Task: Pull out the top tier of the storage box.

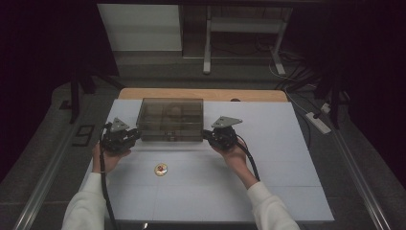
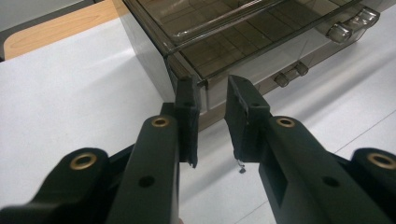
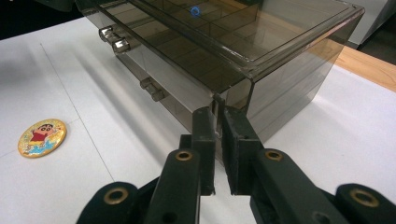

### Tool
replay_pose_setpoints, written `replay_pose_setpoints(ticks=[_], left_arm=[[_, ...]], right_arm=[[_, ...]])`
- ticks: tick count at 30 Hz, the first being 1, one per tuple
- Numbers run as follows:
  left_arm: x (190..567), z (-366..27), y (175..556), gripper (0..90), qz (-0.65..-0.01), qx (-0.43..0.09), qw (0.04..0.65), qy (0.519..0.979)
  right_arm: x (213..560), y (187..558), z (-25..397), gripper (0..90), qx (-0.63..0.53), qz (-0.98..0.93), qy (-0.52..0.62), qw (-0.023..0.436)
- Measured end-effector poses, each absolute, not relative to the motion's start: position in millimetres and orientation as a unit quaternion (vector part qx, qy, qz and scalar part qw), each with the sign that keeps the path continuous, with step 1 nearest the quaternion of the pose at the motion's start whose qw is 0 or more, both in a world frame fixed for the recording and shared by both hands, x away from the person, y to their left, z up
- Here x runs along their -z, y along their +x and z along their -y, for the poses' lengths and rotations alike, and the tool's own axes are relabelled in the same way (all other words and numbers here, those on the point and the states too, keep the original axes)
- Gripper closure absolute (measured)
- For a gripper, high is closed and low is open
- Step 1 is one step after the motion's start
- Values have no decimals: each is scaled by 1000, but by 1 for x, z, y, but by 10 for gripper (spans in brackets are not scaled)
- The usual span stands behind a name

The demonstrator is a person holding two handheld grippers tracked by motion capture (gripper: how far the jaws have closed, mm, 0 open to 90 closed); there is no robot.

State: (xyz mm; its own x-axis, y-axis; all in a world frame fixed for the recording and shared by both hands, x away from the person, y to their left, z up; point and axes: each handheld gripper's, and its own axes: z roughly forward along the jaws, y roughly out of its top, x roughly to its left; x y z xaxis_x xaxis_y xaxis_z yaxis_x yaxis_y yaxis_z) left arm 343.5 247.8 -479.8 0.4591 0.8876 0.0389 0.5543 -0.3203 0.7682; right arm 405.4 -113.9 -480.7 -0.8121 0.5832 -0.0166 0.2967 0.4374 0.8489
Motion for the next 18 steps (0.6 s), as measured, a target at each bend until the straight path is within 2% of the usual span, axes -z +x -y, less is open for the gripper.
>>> replay_pose_setpoints(ticks=[18], left_arm=[[479, -247, 333, 741, -456, -238, 350, 783]], right_arm=[[478, 396, 116, 835, -459, -835, 262, 153]])
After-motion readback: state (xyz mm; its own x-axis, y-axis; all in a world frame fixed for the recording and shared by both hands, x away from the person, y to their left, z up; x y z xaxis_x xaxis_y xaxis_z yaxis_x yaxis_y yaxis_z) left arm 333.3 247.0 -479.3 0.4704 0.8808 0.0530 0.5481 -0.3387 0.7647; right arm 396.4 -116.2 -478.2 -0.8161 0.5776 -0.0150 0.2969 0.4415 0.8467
